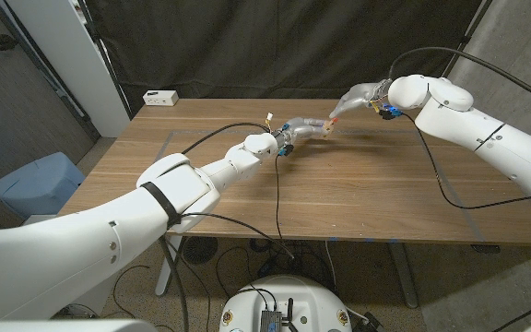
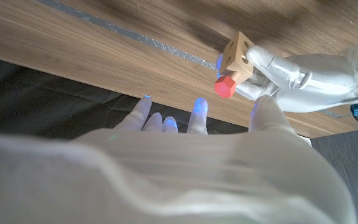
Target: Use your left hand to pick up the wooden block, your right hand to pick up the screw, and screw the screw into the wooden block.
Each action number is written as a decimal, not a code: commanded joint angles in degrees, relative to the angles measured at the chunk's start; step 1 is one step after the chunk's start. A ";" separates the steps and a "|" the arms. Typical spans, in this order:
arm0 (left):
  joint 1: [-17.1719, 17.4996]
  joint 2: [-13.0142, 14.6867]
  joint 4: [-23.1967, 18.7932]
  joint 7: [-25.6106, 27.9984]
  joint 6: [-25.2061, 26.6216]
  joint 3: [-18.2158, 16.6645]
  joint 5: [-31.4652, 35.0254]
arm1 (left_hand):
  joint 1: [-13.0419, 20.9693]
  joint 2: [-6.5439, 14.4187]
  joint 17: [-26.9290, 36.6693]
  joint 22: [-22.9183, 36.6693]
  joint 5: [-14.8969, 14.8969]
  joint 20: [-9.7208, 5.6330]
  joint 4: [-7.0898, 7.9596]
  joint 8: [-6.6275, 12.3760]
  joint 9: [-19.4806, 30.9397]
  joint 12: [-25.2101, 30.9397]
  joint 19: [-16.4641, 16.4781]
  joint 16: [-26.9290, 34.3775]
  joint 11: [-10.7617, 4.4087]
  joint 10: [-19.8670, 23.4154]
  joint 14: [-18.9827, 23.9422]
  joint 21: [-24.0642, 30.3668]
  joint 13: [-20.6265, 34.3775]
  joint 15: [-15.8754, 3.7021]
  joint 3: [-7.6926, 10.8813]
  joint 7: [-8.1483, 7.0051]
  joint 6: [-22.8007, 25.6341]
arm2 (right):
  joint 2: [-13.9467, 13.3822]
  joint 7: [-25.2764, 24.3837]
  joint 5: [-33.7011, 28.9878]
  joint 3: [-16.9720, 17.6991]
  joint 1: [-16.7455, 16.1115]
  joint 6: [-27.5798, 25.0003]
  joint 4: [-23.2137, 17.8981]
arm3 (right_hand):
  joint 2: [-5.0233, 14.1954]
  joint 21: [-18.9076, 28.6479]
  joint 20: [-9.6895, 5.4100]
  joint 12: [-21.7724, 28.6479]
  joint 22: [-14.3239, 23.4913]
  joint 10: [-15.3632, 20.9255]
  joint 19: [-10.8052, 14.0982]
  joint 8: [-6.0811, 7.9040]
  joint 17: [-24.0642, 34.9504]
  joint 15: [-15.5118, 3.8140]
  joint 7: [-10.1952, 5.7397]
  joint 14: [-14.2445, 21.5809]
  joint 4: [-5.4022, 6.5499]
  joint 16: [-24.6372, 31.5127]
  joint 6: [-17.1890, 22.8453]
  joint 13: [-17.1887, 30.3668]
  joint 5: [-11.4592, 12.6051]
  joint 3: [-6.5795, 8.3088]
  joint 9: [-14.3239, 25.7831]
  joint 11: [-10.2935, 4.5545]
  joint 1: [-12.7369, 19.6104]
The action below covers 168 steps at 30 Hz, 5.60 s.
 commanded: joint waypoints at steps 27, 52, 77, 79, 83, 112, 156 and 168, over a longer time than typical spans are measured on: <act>-0.22 -0.03 1.97 -2.09 -3.56 -0.57 0.19 | 0.30 0.37 0.15 0.18 0.22 0.11 0.17 0.26 0.25 0.22 0.45 0.25 -0.02 0.87 0.60 0.11 0.15 -4.87 0.03 1.12 2.54 | 1.95 -0.61 4.94 0.13 1.49 3.29 6.19 | 0.44 0.97 -0.58 1.05 0.08 0.51 1.33 1.09 -0.10 -3.00 -5.43 0.48 -1.89 0.90 6.82 0.07 -0.56 3.25 0.41 -2.72 8.32; -0.43 -0.38 1.98 -1.81 -2.59 -0.24 0.34 | 0.33 0.38 0.15 0.19 0.21 0.07 0.17 0.27 0.26 0.26 0.59 0.25 -0.01 1.00 0.65 0.13 0.15 -4.86 -0.01 1.04 2.65 | 1.71 -2.84 4.79 0.07 0.35 3.70 5.48 | -0.10 1.23 -1.51 1.49 0.12 2.95 3.04 5.05 -0.02 -3.85 -4.50 2.63 -1.39 1.61 15.26 0.03 -0.51 3.38 1.54 -3.51 10.75; -0.01 0.29 -0.52 -1.00 0.32 0.22 0.23 | 0.42 0.66 0.18 0.19 0.29 0.11 0.20 0.25 0.28 0.22 0.67 0.24 -0.01 0.97 0.62 0.13 0.12 -4.73 0.07 1.22 2.64 | 2.86 -5.58 2.58 -0.60 -0.12 3.07 5.37 | -0.02 1.77 -2.42 2.24 0.17 6.62 5.58 8.90 0.20 -4.84 -3.18 5.43 -1.17 2.51 20.57 0.02 -0.49 3.24 3.24 -4.31 12.39; 0.00 0.33 -0.62 -0.97 0.39 0.25 0.24 | 0.40 0.68 0.19 0.19 0.30 0.14 0.23 0.24 0.28 0.22 0.67 0.23 -0.01 0.96 0.60 0.12 0.12 -4.69 0.06 1.28 2.61 | 2.98 -5.65 2.42 -0.72 -0.12 3.06 5.43 | -0.04 1.80 -2.50 2.29 0.17 6.92 5.76 9.13 0.21 -4.96 -3.09 5.79 -1.14 2.63 20.82 0.01 -0.50 3.19 3.36 -4.25 12.45; 0.05 0.41 -0.75 -0.96 0.49 0.24 0.19 | 0.44 0.65 0.17 0.19 0.31 0.13 0.19 0.26 0.28 0.22 0.72 0.25 -0.01 0.96 0.66 0.14 0.13 -4.76 0.05 1.29 2.67 | 3.31 -5.94 2.05 -0.97 -0.12 3.03 5.65 | -0.02 1.86 -2.62 2.33 0.18 7.21 6.05 9.37 0.24 -5.12 -3.02 6.10 -1.08 2.73 21.04 0.01 -0.51 3.15 3.49 -4.40 12.48; 0.37 1.34 -2.55 -1.46 1.90 0.20 -0.03 | 0.54 0.67 0.18 0.21 0.31 0.00 0.15 0.29 0.29 0.24 1.25 0.40 0.00 1.05 1.11 0.28 0.12 -4.79 0.04 1.35 2.77 | 4.89 -10.03 -3.63 -2.41 -0.83 0.36 4.87 | -0.51 2.47 -3.20 3.37 0.18 12.83 9.84 13.03 0.37 -7.06 -1.66 10.27 -0.52 3.85 26.68 -0.08 -0.66 2.14 4.33 -5.22 12.39; 0.37 0.80 -1.36 -1.71 1.01 -0.12 -0.20 | 0.74 0.96 0.16 0.23 0.39 -0.04 0.11 0.25 0.28 0.16 2.40 0.57 0.03 0.98 1.97 0.52 0.04 -4.63 0.34 1.59 2.76 | 7.46 -11.93 -8.96 -4.43 -1.42 -4.36 4.60 | -2.83 2.68 -4.99 3.96 0.24 22.84 16.27 14.74 0.12 -8.77 3.69 18.32 3.86 4.84 40.02 -0.48 -0.33 -3.28 -0.03 -4.13 0.32; 0.26 0.46 -0.95 -1.82 0.68 -0.10 -0.19 | 0.85 1.01 0.13 0.23 0.44 0.02 0.06 0.19 0.29 0.16 2.54 0.55 0.03 0.97 2.16 0.49 0.03 -4.62 0.47 1.74 2.60 | 7.15 -9.62 -9.41 -5.12 -0.66 -5.82 3.92 | -4.74 1.57 -4.04 2.44 0.28 21.89 15.09 11.83 0.13 -7.52 5.05 17.93 6.18 3.82 37.39 -0.54 0.23 -6.80 -0.51 -2.62 -6.81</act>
